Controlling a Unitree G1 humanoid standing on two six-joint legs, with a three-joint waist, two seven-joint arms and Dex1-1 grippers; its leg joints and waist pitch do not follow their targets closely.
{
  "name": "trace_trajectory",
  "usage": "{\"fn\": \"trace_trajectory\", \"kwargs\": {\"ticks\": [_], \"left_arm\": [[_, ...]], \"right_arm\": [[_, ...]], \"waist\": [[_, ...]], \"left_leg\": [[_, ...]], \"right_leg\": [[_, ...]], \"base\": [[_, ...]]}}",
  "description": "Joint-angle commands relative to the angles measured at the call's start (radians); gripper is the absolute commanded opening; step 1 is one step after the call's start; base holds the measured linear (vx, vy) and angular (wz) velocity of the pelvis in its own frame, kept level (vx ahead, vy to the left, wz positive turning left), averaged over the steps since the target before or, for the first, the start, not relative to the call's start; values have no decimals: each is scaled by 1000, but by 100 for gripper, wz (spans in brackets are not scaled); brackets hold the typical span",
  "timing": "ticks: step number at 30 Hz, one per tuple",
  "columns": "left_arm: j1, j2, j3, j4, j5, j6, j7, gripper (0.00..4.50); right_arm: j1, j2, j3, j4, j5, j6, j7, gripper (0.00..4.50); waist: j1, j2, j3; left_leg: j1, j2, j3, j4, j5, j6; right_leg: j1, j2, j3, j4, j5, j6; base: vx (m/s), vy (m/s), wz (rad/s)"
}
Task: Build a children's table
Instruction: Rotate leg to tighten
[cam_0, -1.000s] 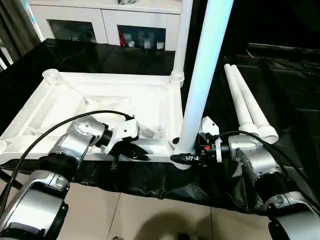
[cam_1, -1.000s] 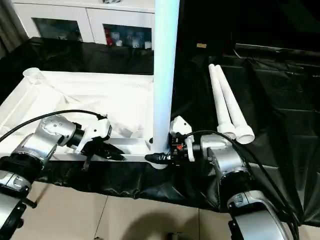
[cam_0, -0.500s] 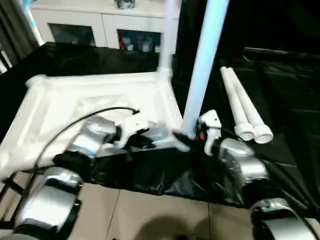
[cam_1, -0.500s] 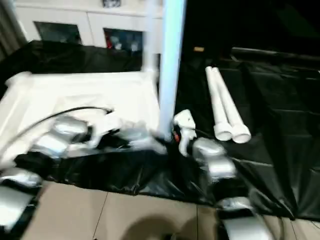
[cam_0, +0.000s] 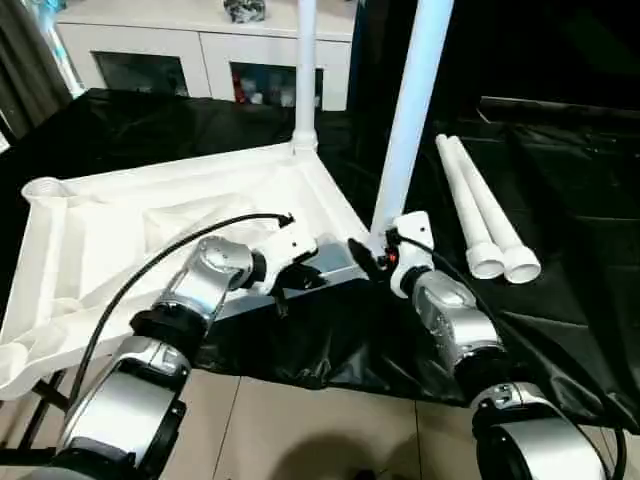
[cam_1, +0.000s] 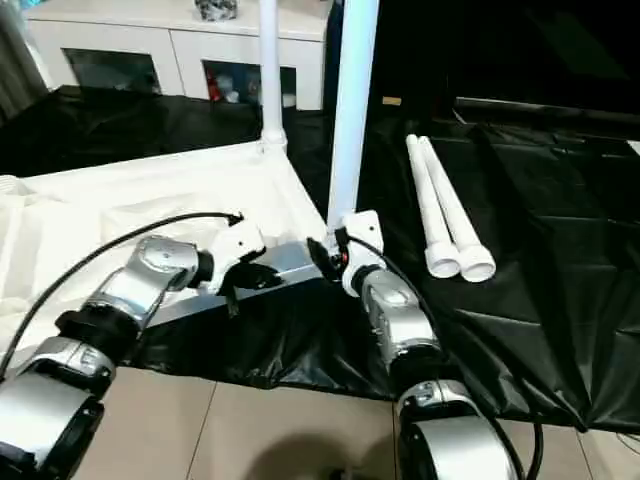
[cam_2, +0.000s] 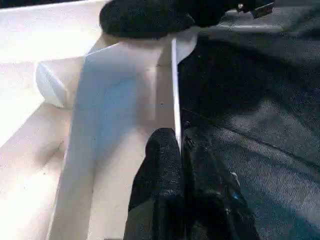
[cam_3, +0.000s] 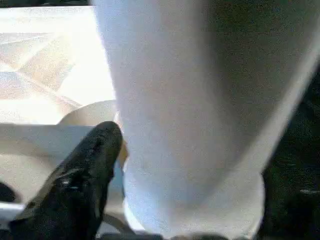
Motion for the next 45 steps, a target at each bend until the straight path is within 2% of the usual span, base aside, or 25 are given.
{"fn": "trace_trajectory", "kwargs": {"ticks": [1, 3, 4, 6, 8, 10, 12, 14, 17, 18, 20, 23, 30, 32, 33, 35, 36, 38, 39, 40, 41, 42, 44, 45], "left_arm": [[2, -27, -48, -56, -32, -71, -76, 0], [11, 2, -52, -56, -29, -86, -110, 0], [12, 9, -53, -53, -28, -88, -118, 0], [15, 24, -50, -50, -31, -96, -147, 0], [21, 50, -51, -50, -37, -110, -200, 0], [22, 54, -50, -48, -38, -113, -211, 0], [22, 67, -50, -45, -43, -123, -245, 0], [22, 87, -56, -44, -51, -140, -287, 0], [24, 105, -62, -56, -61, -148, -342, 0], [25, 107, -63, -58, -63, -148, -353, 0], [25, 118, -69, -58, -62, -160, -381, 0], [21, 122, -71, -48, -57, -174, -390, 0], [14, 131, -74, -38, -60, -179, -412, 0], [10, 123, -64, -39, -64, -162, -392, 0], [5, 113, -57, -34, -64, -148, -368, 0], [-14, 83, -40, -7, -54, -117, -278, 0], [-15, 81, -39, -6, -54, -116, -272, 0], [-27, 44, -30, 14, -45, -91, -196, 0], [-30, 24, -29, 15, -39, -74, -164, 0], [-32, 3, -30, 16, -32, -62, -129, 0], [-33, -8, -32, 16, -26, -55, -110, 0], [-37, -36, -38, 21, -13, -42, -64, 0], [-45, -76, -41, 23, -6, -23, -14, 0], [-48, -89, -39, 21, -9, -13, -2, 0]], "right_arm": [[-4, 21, 89, -11, 2, -11, 154, 382], [14, -33, 114, -41, 5, -36, 268, 382], [20, -48, 120, -54, 12, -31, 313, 382], [34, -83, 132, -87, 30, -16, 419, 382], [52, -138, 154, -139, 59, 30, 573, 382], [53, -147, 156, -143, 59, 33, 597, 382], [58, -177, 174, -161, 64, 47, 669, 382], [61, -209, 195, -174, 66, 61, 751, 382], [64, -237, 220, -183, 55, 72, 820, 382], [66, -242, 226, -186, 53, 75, 832, 356], [71, -257, 243, -193, 40, 76, 857, 356], [72, -258, 246, -192, 32, 72, 857, 318], [94, -255, 253, -232, 48, 96, 865, 284], [107, -245, 249, -247, 58, 108, 852, 282], [113, -236, 242, -250, 62, 110, 832, 280], [120, -190, 205, -240, 66, 118, 718, 279], [120, -187, 203, -239, 65, 118, 709, 279], [113, -134, 180, -195, 37, 113, 550, 279], [107, -107, 170, -172, 19, 116, 456, 279], [97, -77, 156, -144, 3, 118, 356, 278], [90, -60, 148, -127, -5, 120, 298, 278], [66, -14, 121, -88, 0, 136, 184, 277], [34, 34, 96, -45, 6, 148, 74, 277], [26, 47, 91, -37, 4, 150, 49, 277]], "waist": [[2, 2, -66], [5, 2, -69], [7, 6, -70], [9, 3, -71], [17, 3, -78], [21, 5, -78], [26, 1, -77], [35, 1, -75], [38, 0, -71], [38, 0, -70], [38, -1, -70], [38, -1, -72], [39, 0, -74], [38, -1, -72], [39, 4, -72], [39, 2, -69], [37, 2, -65], [31, 0, -63], [28, 0, -62], [23, 1, -59], [19, 0, -57], [12, -1, -56], [-1, 0, -55], [-2, 4, -54]], "left_leg": [[-9, 17, -1, -74, -237, 86], [-9, 19, 1, -72, -212, 96], [-7, 20, 4, -71, -195, 105], [-10, 21, 6, -68, -169, 120], [-17, 25, 5, -66, -104, 144], [-19, 28, 6, -63, -75, 161], [-19, 26, 6, -62, -83, 153], [-17, 25, 8, -64, -107, 142], [-15, 27, 7, -67, -135, 118], [-14, 27, 7, -68, -139, 115], [-15, 27, 6, -68, -139, 103], [-16, 27, 6, -68, -122, 98], [-15, 27, 6, -67, -105, 105], [-16, 26, 6, -68, -115, 101], [-15, 26, 6, -68, -118, 99], [-11, 26, 8, -69, -133, 89], [-6, 23, 8, -70, -160, 76], [-5, 19, 3, -73, -185, 52], [-7, 18, 2, -73, -189, 49], [-5, 17, 1, -74, -202, 38], [-4, 14, 1, -73, -211, 31], [-4, 8, -3, -72, -238, 25], [7, 2, -4, -66, -267, 28], [10, 4, -3, -65, -274, 32]], "right_leg": [[55, -59, 53, -77, -386, -164], [57, -58, 57, -68, -333, -189], [56, -57, 59, -63, -292, -208], [61, -55, 61, -56, -241, -226], [70, -51, 59, -38, -142, -254], [67, -53, 60, -30, -86, -272], [70, -54, 61, -30, -105, -269], [69, -55, 61, -37, -169, -251], [65, -56, 61, -43, -233, -229], [64, -55, 61, -45, -244, -226], [65, -55, 62, -47, -269, -214], [65, -55, 62, -44, -254, -213], [65, -54, 63, -40, -210, -223], [66, -54, 62, -42, -227, -219], [66, -54, 62, -43, -235, -217], [61, -54, 62, -50, -267, -208], [57, -54, 61, -58, -322, -194], [57, -56, 58, -69, -422, -157], [57, -56, 57, -71, -440, -148], [52, -56, 56, -77, -482, -131], [50, -54, 54, -81, -508, -119], [52, -55, 46, -90, -577, -90], [42, -53, 35, -110, -642, -56], [39, -55, 35, -111, -643, -57]], "base": [[0, 0, 0], [0, 0, 0], [53, -22, 10], [54, -21, 9], [50, -16, 4], [0, 0, 0], [0, 0, 0], [0, 0, 0], [0, 0, 0], [0, 0, 0], [0, 0, 0], [0, 0, 0], [0, 0, 0], [0, 0, 0], [0, 0, 0], [0, 0, 0], [0, 0, 0], [0, 0, 0], [0, 0, 0], [0, 0, 0], [0, 0, 0], [0, 0, 0], [0, 0, 0], [0, 0, 0]]}}
